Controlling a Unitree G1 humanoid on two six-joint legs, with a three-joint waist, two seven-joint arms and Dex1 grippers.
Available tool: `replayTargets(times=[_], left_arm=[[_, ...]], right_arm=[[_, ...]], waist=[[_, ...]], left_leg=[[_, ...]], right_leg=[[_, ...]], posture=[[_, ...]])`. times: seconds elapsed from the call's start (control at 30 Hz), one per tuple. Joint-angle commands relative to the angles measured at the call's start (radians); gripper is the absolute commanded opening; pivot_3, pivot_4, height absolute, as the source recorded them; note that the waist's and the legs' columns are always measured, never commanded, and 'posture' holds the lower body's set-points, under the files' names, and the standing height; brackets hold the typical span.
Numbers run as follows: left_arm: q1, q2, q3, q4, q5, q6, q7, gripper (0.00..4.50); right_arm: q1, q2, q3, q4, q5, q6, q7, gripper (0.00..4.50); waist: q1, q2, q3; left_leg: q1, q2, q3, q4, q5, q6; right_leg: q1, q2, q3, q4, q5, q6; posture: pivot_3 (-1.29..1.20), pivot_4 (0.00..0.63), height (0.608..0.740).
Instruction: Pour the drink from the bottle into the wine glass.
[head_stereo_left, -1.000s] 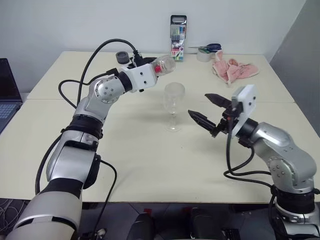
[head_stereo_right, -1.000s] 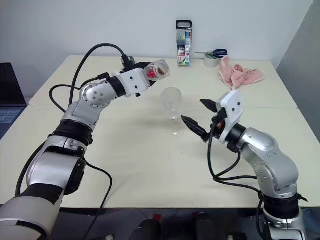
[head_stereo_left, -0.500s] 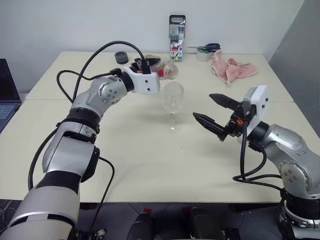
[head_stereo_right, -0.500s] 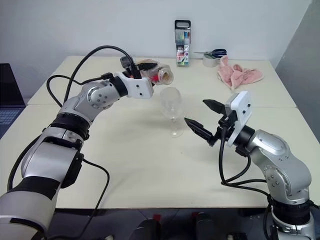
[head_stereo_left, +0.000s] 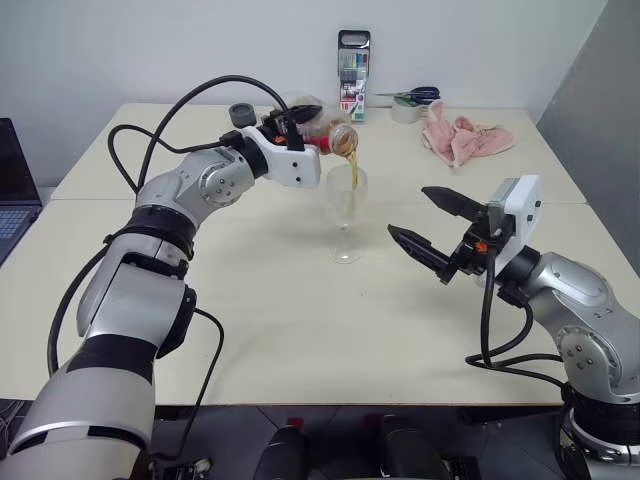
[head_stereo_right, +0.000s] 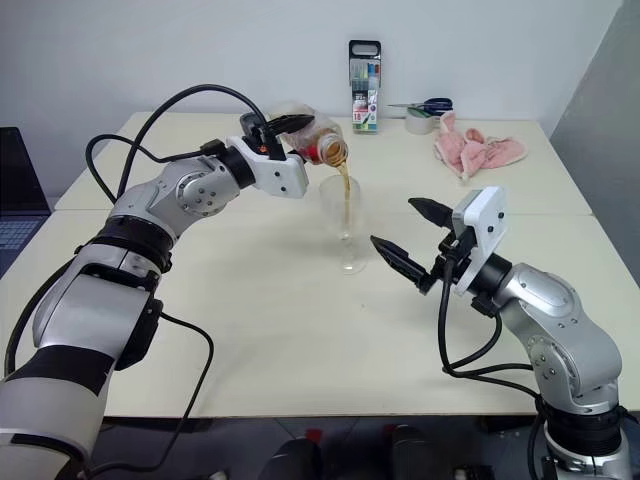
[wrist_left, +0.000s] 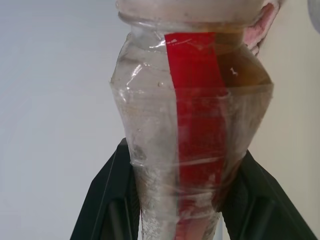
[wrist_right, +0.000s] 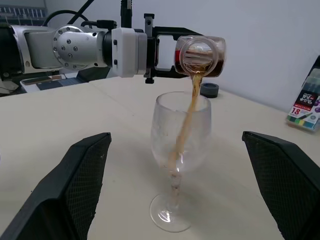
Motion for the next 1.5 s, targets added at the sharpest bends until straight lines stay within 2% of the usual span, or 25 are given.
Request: replayTargets(times=[0.03,1.5], left_arm=[[-0.062,0.021,-0.011,-0.011,0.02,-0.012,0.056,1.68],[-0.137,0.061,-0.099,0.055,0.113,-0.007,0.203,1.68]], right_arm=[[0.003,-0.014,-0.003,-0.033,0.002,-0.021,0.002,4.5],[0.032,-0.011,0.016,-0.086,0.03,-0.017,-0.023,4.5]], waist=[[0.0,0.0,0.0],[-0.001,0.0,0.0]], left_leg=[[0.0,0.0,0.0,0.0,0.0,0.0],[0.001,0.0,0.0,0.001,0.0,0.0]], right_leg=[[0.0,0.0,0.0,0.0,0.0,0.0],[0.0,0.0,0.0,0.002,0.0,0.0]], posture=[[0.0,0.15,0.74],[0.0,0.15,0.74]])
